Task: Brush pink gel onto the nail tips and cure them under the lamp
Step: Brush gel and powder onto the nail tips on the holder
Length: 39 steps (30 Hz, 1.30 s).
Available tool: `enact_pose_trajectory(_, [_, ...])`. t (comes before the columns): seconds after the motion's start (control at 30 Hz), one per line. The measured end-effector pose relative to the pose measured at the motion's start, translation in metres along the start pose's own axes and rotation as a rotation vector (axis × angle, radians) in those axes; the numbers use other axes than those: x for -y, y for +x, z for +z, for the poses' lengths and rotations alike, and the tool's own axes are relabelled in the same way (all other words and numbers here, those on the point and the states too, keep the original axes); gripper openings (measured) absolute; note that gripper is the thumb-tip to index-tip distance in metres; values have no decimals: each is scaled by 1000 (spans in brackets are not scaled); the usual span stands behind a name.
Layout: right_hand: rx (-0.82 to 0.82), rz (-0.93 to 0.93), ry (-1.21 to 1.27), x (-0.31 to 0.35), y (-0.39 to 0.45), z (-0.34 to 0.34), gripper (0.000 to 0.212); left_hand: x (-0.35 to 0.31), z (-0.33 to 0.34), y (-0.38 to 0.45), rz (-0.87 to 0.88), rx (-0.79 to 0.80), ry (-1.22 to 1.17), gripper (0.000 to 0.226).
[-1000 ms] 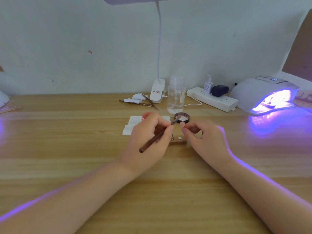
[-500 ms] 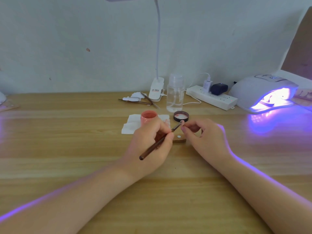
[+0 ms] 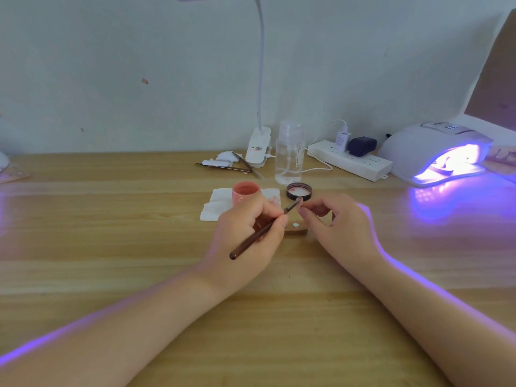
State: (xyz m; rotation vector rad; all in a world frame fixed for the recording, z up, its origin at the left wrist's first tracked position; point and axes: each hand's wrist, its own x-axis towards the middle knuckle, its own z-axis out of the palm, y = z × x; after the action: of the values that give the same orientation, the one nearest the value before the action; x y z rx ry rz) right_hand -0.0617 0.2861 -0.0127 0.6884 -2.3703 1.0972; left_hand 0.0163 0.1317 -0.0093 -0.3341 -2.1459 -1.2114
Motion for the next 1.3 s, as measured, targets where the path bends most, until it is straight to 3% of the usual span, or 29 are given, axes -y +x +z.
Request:
enact_pose_trajectory(0.27, [-13,14,18,-1,0,1,3,-4,-5,-3,16,-38,-33,21])
enact_pose_trajectory(0.5, [-23,-8,41,-1,0,1,5,-3,-1,0,-62,-27,-72,8])
enact_pose_trajectory(0.77, [-30,-3,62,-1,-1,1,7,-7,-4,-2,-27,-42,-87,20])
enact_pose_trajectory(0.87, [-37,2,85,0,-1,1,10,-1,-3,2,-99,-109,-154,12])
enact_pose_trajectory(1.07, [-53,-40,101,1,-2,1,12,2,-3,2,-199,-73,-175,8])
enact_pose_trajectory(1.3, [-45,-32,93,0,-1,1,10,-5,-4,-3,-87,-57,-190,19])
